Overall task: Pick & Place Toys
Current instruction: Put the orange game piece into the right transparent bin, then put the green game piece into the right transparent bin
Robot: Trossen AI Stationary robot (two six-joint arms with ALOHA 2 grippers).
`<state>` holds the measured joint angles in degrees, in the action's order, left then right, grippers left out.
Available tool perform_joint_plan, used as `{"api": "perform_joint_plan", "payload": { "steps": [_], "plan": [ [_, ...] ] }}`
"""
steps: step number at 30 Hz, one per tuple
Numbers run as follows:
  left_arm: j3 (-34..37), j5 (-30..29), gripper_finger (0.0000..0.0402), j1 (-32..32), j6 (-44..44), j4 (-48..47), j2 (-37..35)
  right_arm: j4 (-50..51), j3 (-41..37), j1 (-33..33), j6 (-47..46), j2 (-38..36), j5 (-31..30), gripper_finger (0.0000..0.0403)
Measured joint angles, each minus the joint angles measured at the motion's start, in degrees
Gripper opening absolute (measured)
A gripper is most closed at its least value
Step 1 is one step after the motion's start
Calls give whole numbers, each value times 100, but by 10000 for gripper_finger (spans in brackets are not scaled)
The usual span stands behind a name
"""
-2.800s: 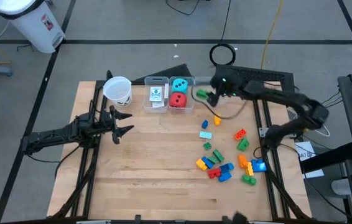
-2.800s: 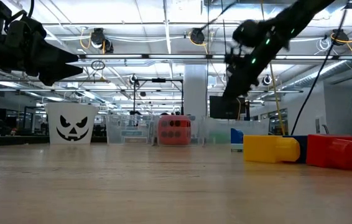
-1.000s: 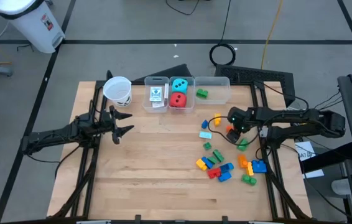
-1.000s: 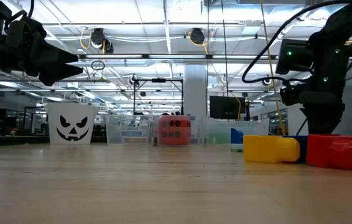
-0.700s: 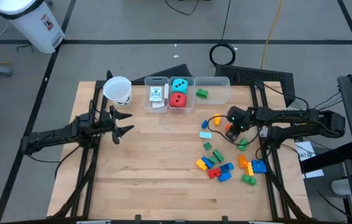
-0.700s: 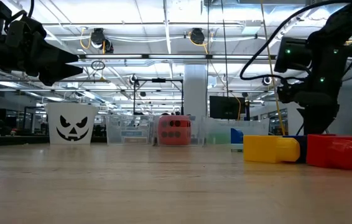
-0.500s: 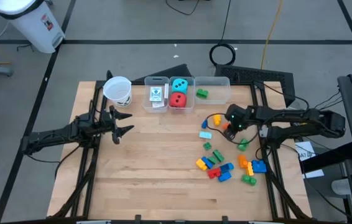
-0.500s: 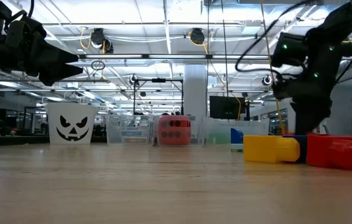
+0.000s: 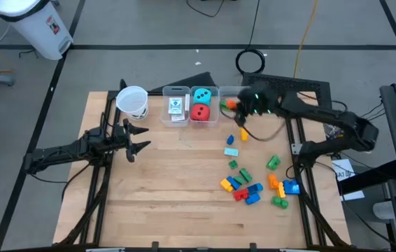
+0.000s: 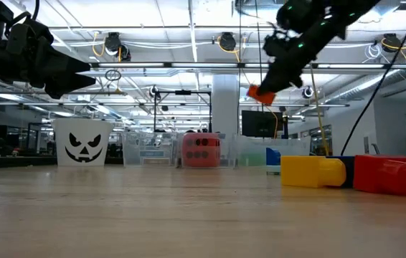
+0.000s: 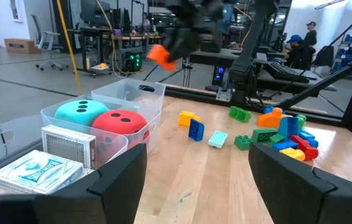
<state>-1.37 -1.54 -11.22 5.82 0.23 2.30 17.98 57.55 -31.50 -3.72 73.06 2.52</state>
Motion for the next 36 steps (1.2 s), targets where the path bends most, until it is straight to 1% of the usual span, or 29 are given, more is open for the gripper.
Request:
{"api": "perform_joint_plan", "payload": {
  "steps": [4, 6, 9, 12, 15, 18, 20, 23, 28, 32, 36],
  "plan": [
    [0, 0, 287, 0, 0, 0, -1, 30, 414, -666, 637, 915, 50, 51],
    [0, 0, 287, 0, 0, 0, -1, 27, 492, -932, 940, 1331, 46, 52],
    [0, -1, 287, 0, 0, 0, 0, -48, 519, -1254, 1098, 1852, 45, 52],
    [0, 0, 287, 0, 0, 0, -1, -107, 519, -1489, 1098, 2252, 29, 53],
    [0, 0, 287, 0, 0, 0, 1, -200, 519, -1607, 1088, 2496, 28, 54],
    [0, 0, 287, 0, 0, 0, 0, -373, 519, -1622, 995, 2631, 27, 70],
    [0, 0, 287, 0, 0, 0, 0, -407, 519, -1615, 933, 2626, 10, 91],
    [0, 0, 287, 0, 0, 0, 1, -443, 519, -1570, 909, 2525, -132, 136],
    [0, 0, 287, 0, 0, 0, 0, -213, 519, -1490, 945, 2053, -113, 214],
    [0, 0, 287, 0, 0, 0, 0, 439, 519, -1238, 880, 1431, -102, 259],
    [0, 0, 287, 0, 0, 0, -1, 1418, 519, -698, 829, 701, -102, 279]
  ]
}}
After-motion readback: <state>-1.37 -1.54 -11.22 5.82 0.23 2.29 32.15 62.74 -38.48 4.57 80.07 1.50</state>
